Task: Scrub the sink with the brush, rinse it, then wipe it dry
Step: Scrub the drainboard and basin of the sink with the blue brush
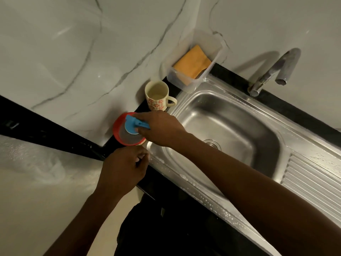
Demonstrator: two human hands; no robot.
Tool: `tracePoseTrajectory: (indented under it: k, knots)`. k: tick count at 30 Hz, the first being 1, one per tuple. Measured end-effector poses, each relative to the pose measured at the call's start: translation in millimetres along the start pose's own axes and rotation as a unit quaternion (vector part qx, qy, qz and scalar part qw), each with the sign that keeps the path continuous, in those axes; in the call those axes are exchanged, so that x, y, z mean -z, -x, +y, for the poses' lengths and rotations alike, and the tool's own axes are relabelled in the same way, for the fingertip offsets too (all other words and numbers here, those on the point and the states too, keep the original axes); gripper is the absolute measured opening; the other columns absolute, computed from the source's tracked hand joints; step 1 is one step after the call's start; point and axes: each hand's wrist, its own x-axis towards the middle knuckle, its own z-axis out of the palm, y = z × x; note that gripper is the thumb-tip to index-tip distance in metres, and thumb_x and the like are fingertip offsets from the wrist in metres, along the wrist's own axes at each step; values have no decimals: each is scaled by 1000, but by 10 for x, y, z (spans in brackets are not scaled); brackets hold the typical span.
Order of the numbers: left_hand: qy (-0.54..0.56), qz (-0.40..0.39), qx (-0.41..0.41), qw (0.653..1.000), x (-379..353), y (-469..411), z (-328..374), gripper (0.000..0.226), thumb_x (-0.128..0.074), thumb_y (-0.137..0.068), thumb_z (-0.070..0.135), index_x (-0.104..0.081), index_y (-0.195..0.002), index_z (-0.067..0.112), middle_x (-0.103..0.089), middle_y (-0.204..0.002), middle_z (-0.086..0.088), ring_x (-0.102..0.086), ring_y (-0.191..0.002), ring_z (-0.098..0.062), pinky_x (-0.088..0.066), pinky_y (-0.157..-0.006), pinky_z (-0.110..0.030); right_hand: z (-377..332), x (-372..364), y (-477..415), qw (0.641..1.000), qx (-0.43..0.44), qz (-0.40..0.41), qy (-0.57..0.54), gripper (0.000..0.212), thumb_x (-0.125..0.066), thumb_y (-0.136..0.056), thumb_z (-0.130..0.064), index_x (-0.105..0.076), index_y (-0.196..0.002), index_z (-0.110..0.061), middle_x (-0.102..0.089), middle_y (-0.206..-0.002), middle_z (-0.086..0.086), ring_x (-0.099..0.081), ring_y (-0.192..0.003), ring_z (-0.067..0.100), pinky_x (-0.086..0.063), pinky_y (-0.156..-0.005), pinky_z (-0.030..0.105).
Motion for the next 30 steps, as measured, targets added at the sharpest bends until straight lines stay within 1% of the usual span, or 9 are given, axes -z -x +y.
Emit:
tracePoseTrajectory:
  k: [4,7,12,17,20,22,26,28,30]
  knots:
    - [-3,7,6,1000,34,13,-85,14,-73,-92,32,-72,-81,23,-63,-66,14,-63,-62,-6,-60,-60,-36,-46,-142,-166,996,14,-33,85,49,-57,-101,-45,-54,-148,-33,-69,-123,1,-67,-102,22,-48,-73,31]
    - [-4,-5,16,1000,31,-4,-145,19,-70,-94,36,-73,-83,21,-67,-70,12,-65,-64,-7,-61,-63,-35,-49,-203,-188,995,20,-46,90,51,-56,-102,-50,-53,-149,-32,-69,-122,0,-67,-101,20,-48,-73,29]
    - [-5,-21,25,999,27,-54,-162,31,-58,-92,49,-73,-85,23,-68,-71,11,-65,-66,-9,-61,-66,-33,-62,-185,-180,994,23,-30,107,50,-57,-103,-47,-53,-149,-29,-69,-124,0,-67,-104,21,-42,-73,27]
    - [10,-37,4,999,-20,-105,-74,17,-60,-92,42,-69,-85,29,-63,-68,16,-64,-68,-4,-61,-66,-35,-19,62,19,1000,-5,10,-24,45,-59,-102,-39,-56,-147,-37,-69,-128,-8,-64,-109,13,-54,-85,32]
    - [21,-48,3,999,-97,-144,6,9,-64,-93,39,-69,-88,33,-64,-73,20,-65,-75,-1,-60,-71,-34,140,264,274,992,-35,19,-120,43,-67,-99,-40,-63,-141,-31,-72,-123,-8,-65,-103,9,-54,-87,30]
    - [6,-51,-3,999,-166,-166,89,4,-68,-94,34,-71,-91,33,-69,-78,18,-66,-76,-1,-60,-72,-34,322,378,492,982,-76,26,-169,41,-71,-96,-43,-69,-135,-29,-74,-117,-10,-67,-94,5,-53,-83,26]
    - [10,-68,-34,997,-305,-251,282,4,-71,-93,29,-74,-94,31,-72,-85,15,-67,-77,-4,-59,-70,-35,807,524,1022,952,-164,43,-256,37,-73,-97,-36,-71,-132,-25,-70,-80,-21,-61,-61,-8,-43,-58,9]
    - [15,-78,-49,996,-382,-321,371,8,-67,-92,34,-74,-94,32,-71,-84,16,-67,-77,-4,-59,-68,-35,1084,573,1264,937,-211,59,-272,38,-73,-97,-35,-70,-133,-27,-72,-76,-10,-57,-53,-4,-42,-54,12]
    - [17,-83,-66,994,-492,-394,447,15,-61,-90,39,-74,-93,31,-71,-84,16,-67,-77,-6,-59,-67,-36,1414,595,1434,939,-251,73,-224,39,-71,-97,-39,-68,-134,-29,-73,-80,-4,-58,-54,-1,-45,-54,16]
